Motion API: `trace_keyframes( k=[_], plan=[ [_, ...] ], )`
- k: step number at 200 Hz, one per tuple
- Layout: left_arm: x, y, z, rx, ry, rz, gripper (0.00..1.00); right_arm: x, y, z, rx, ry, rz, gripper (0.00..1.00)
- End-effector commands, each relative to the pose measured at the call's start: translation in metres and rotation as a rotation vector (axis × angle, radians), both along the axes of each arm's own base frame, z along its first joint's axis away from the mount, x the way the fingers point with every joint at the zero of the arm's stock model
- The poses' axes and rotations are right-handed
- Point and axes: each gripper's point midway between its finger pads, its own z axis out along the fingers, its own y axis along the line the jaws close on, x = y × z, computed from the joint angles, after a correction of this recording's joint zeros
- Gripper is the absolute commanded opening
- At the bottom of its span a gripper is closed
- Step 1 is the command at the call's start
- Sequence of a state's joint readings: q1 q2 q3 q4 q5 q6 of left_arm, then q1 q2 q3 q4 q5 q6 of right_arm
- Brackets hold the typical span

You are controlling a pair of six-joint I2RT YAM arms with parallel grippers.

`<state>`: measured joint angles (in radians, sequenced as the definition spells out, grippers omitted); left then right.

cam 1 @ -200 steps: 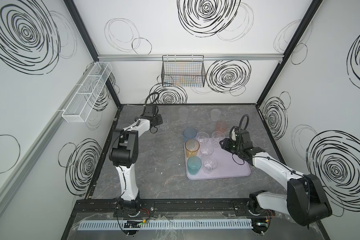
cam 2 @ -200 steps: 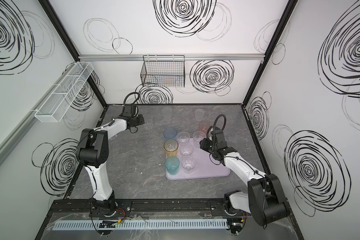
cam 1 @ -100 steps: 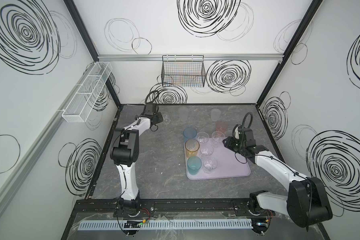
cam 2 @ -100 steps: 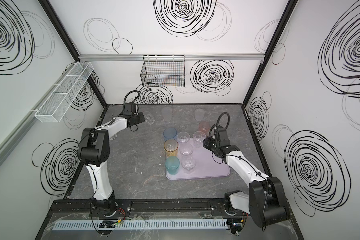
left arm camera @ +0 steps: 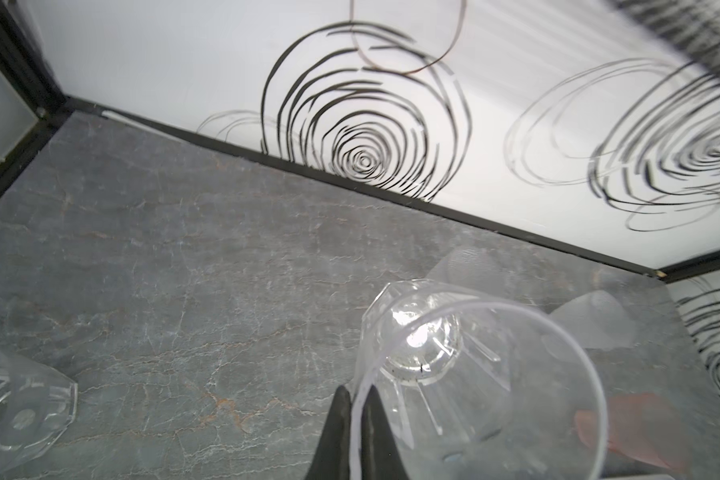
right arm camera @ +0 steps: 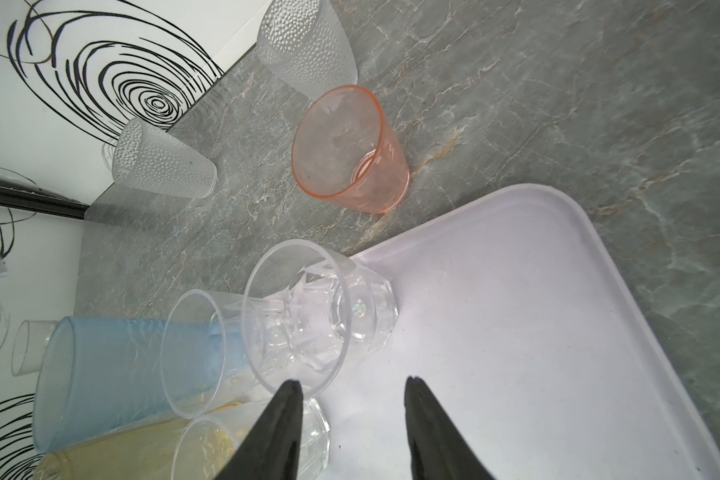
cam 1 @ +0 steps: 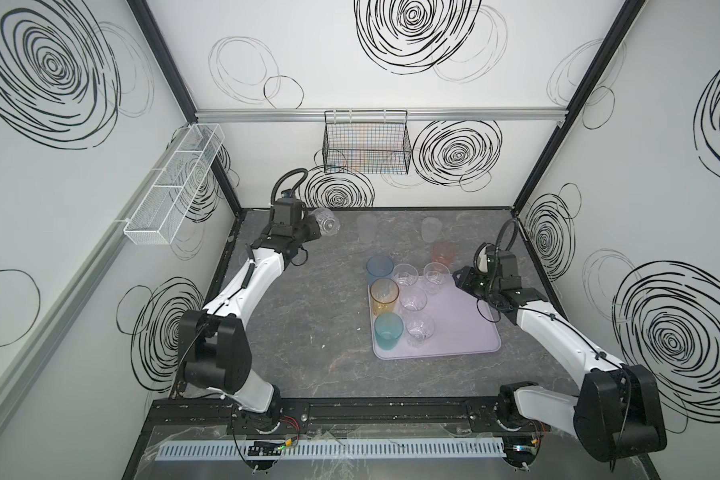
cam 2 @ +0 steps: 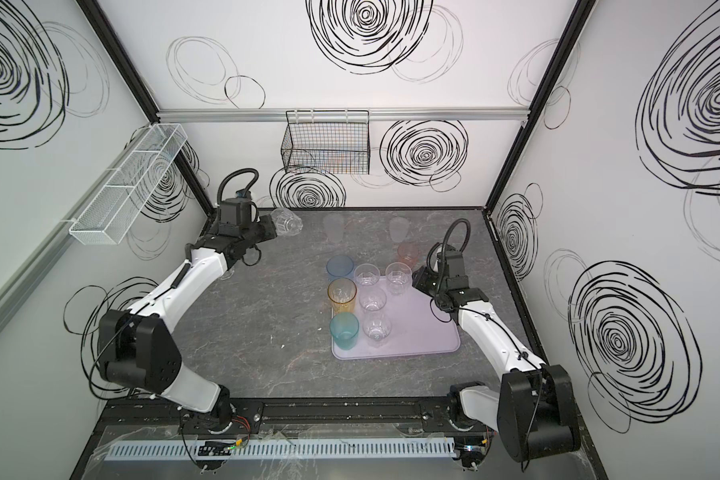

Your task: Place the glasses into the tray

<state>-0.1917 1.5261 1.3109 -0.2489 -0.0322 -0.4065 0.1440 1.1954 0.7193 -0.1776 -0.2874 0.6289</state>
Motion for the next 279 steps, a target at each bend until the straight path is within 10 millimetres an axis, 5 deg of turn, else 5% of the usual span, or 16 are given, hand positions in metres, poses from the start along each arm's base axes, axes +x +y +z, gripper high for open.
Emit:
trace_keyframes(
  k=[1,29,65,98,123,159,206,237,279],
  plan=[
    [-0.016,-0.029,0.05,0.052,-0.087,-0.061,0.0,-0.002,0.0,0.009,0.0,-0.009,-0.009,0.45],
    [-0.044,-0.101,0.081,0.072,-0.126,-0.218,0.0,0.0,-0.003,0.018,-0.013,-0.026,-0.013,0.45],
    [-0.085,-0.19,0.091,0.078,-0.134,-0.411,0.0,0.003,-0.012,0.038,-0.028,-0.038,-0.036,0.44],
    [-0.12,-0.255,0.075,0.074,-0.103,-0.551,0.0,-0.005,-0.03,0.05,-0.061,-0.048,-0.075,0.45],
    [-0.136,-0.293,0.043,0.11,-0.045,-0.629,0.0,-0.02,-0.047,0.052,-0.066,-0.032,-0.105,0.46],
    [-0.13,-0.318,-0.003,0.166,0.039,-0.671,0.0,-0.048,-0.028,0.08,0.028,-0.057,-0.01,0.5],
    [-0.134,-0.339,-0.009,0.155,0.049,-0.707,0.0,-0.052,0.009,0.117,0.115,-0.094,0.104,0.59],
    [-0.137,-0.348,-0.008,0.125,0.059,-0.722,0.0,-0.048,0.036,0.113,0.087,-0.078,0.148,0.6],
    [-0.14,-0.349,-0.001,0.096,0.055,-0.725,0.0,-0.048,0.035,0.095,0.017,-0.076,0.102,0.52]
  ],
)
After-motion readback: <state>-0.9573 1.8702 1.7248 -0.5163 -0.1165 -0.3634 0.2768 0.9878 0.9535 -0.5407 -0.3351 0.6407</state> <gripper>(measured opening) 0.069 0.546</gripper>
